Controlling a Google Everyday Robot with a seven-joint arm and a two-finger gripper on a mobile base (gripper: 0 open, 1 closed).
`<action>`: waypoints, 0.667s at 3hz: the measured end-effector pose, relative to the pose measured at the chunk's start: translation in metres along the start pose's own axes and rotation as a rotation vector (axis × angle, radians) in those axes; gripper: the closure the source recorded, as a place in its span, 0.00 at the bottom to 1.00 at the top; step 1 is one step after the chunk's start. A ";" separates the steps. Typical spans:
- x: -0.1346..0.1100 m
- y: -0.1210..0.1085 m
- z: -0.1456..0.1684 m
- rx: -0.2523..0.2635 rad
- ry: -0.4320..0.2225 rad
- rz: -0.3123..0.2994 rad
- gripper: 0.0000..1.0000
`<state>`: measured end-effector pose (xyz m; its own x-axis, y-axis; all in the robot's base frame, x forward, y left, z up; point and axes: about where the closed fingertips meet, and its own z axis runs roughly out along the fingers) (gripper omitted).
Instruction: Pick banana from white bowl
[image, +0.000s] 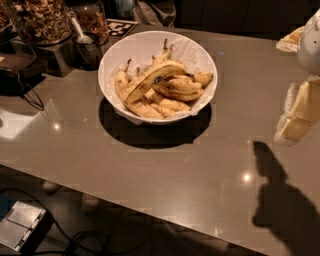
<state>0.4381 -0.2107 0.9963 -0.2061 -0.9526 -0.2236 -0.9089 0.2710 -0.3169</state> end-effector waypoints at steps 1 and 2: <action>0.000 0.000 0.000 0.000 0.000 0.000 0.00; -0.016 -0.004 -0.008 0.015 -0.012 -0.063 0.00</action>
Offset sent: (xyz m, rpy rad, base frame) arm 0.0090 0.0255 0.0227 -0.0354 -0.0404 0.1280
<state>0.4420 -0.1981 1.0087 -0.1442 -0.9663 -0.2134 -0.9145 0.2125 -0.3443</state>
